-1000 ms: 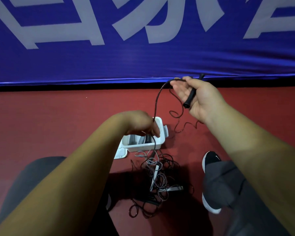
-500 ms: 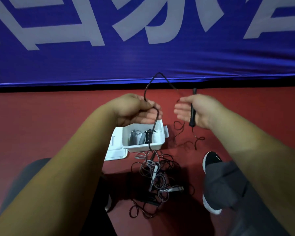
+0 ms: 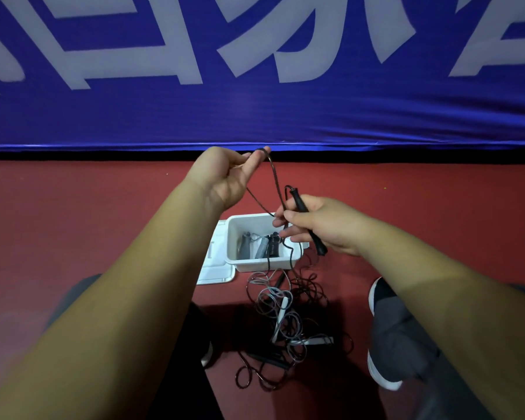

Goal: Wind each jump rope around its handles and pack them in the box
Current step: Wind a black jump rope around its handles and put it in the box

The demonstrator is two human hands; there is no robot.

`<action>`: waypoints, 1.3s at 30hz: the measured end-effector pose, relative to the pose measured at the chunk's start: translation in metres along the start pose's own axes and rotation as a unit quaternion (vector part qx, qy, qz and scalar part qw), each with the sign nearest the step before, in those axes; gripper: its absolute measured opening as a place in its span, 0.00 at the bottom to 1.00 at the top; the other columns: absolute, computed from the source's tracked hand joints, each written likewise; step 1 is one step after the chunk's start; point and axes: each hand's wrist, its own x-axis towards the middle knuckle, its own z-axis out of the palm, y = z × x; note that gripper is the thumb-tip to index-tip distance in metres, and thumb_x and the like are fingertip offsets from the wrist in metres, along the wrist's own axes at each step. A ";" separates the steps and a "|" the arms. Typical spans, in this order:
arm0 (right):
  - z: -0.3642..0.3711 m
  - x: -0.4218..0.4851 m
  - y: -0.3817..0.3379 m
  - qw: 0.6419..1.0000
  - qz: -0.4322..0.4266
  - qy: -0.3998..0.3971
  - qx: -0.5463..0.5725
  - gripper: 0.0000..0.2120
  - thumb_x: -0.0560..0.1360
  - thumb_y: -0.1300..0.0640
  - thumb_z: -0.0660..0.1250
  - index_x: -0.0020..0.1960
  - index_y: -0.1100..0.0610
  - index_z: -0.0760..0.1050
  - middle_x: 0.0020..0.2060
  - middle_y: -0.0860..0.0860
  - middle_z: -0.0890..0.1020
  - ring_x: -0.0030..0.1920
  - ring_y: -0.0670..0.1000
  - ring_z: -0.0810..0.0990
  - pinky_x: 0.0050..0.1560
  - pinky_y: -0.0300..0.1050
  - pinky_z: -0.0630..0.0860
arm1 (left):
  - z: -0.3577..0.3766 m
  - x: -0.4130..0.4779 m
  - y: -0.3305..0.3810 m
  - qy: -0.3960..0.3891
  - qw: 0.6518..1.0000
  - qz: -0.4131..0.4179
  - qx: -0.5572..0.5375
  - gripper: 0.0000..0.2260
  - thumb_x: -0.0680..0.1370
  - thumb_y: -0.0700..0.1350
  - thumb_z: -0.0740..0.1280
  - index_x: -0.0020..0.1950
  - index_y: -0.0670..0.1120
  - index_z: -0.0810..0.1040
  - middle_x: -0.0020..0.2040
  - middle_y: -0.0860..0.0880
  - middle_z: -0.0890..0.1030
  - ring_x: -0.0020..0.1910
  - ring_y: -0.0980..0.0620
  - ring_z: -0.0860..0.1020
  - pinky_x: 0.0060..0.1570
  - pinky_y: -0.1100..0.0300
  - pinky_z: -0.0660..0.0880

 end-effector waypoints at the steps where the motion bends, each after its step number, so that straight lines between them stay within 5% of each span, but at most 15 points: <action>1: 0.000 0.000 -0.001 0.999 -0.028 0.016 -0.014 0.06 0.86 0.59 0.64 0.58 0.55 0.81 0.53 0.52 0.89 0.50 0.51 0.87 0.55 0.46 0.81 | -0.002 0.003 0.001 0.008 1.000 0.010 -0.006 0.14 0.81 0.24 0.52 0.65 0.23 0.66 0.62 0.24 0.74 0.57 0.32 0.83 0.53 0.49 0.84; 3: 0.000 -0.001 -0.005 0.994 -0.082 0.055 -0.045 0.05 0.86 0.59 0.65 0.56 0.56 0.80 0.48 0.52 0.89 0.44 0.50 0.86 0.48 0.45 0.81 | -0.009 0.010 -0.002 0.018 0.999 0.011 0.032 0.15 0.80 0.25 0.49 0.65 0.24 0.67 0.65 0.26 0.73 0.61 0.33 0.81 0.56 0.47 0.84; 6: -0.002 -0.002 -0.016 0.987 -0.127 0.101 -0.019 0.05 0.86 0.59 0.65 0.55 0.58 0.79 0.44 0.54 0.89 0.40 0.51 0.82 0.41 0.42 0.79 | -0.012 0.012 -0.014 0.040 0.966 -0.015 0.257 0.21 0.80 0.27 0.49 0.71 0.30 0.70 0.66 0.37 0.81 0.58 0.44 0.85 0.48 0.50 0.85; 11: -0.010 -0.003 -0.037 0.967 -0.153 0.147 0.144 0.05 0.87 0.62 0.63 0.53 0.60 0.76 0.41 0.55 0.87 0.37 0.53 0.82 0.46 0.49 0.83 | -0.012 -0.003 -0.038 -0.042 0.797 -0.092 0.596 0.14 0.80 0.28 0.59 0.58 0.39 0.81 0.55 0.46 0.88 0.53 0.46 0.86 0.57 0.47 0.81; 16: -0.018 -0.002 -0.047 0.928 -0.137 0.193 0.289 0.05 0.87 0.62 0.62 0.54 0.62 0.75 0.40 0.56 0.87 0.37 0.52 0.83 0.47 0.52 0.86 | -0.024 0.000 -0.058 -0.142 0.684 -0.148 0.700 0.09 0.82 0.41 0.70 0.62 0.44 0.83 0.57 0.51 0.87 0.55 0.53 0.82 0.53 0.57 0.78; 20: -0.031 0.000 -0.050 0.894 -0.150 0.221 0.359 0.03 0.87 0.62 0.61 0.55 0.61 0.72 0.41 0.57 0.87 0.36 0.51 0.84 0.49 0.53 0.87 | -0.027 0.001 -0.058 -0.167 0.605 -0.171 0.759 0.10 0.85 0.49 0.65 0.57 0.50 0.86 0.54 0.57 0.88 0.57 0.54 0.85 0.57 0.55 0.78; 24: -0.043 0.003 -0.045 0.884 -0.146 0.271 0.352 0.04 0.87 0.64 0.61 0.54 0.61 0.72 0.45 0.61 0.86 0.38 0.51 0.85 0.47 0.51 0.87 | -0.024 -0.003 -0.056 -0.191 0.649 -0.185 0.713 0.15 0.88 0.50 0.59 0.56 0.46 0.84 0.56 0.48 0.88 0.51 0.52 0.84 0.53 0.55 0.77; 29: -0.047 0.011 -0.026 0.911 -0.044 0.309 0.268 0.07 0.87 0.60 0.63 0.61 0.62 0.75 0.46 0.59 0.86 0.37 0.50 0.85 0.41 0.47 0.86 | -0.010 -0.011 -0.048 -0.208 0.785 -0.182 0.555 0.14 0.88 0.50 0.59 0.54 0.43 0.80 0.53 0.41 0.86 0.46 0.45 0.86 0.54 0.49 0.83; 34: -0.042 -0.002 -0.020 0.978 0.084 0.177 0.068 0.18 0.79 0.72 0.59 0.58 0.57 0.82 0.52 0.54 0.89 0.44 0.54 0.83 0.43 0.48 0.86 | 0.008 -0.015 -0.040 -0.149 0.900 -0.101 0.397 0.12 0.87 0.48 0.61 0.50 0.43 0.78 0.53 0.40 0.86 0.40 0.50 0.87 0.36 0.57 0.84; 39: -0.029 -0.005 -0.017 0.993 0.095 0.072 -0.005 0.21 0.79 0.70 0.57 0.58 0.54 0.84 0.52 0.49 0.90 0.53 0.55 0.87 0.48 0.48 0.81 | 0.017 -0.015 -0.034 -0.118 0.952 -0.048 0.277 0.13 0.88 0.48 0.59 0.48 0.44 0.76 0.49 0.44 0.88 0.42 0.53 0.87 0.38 0.59 0.84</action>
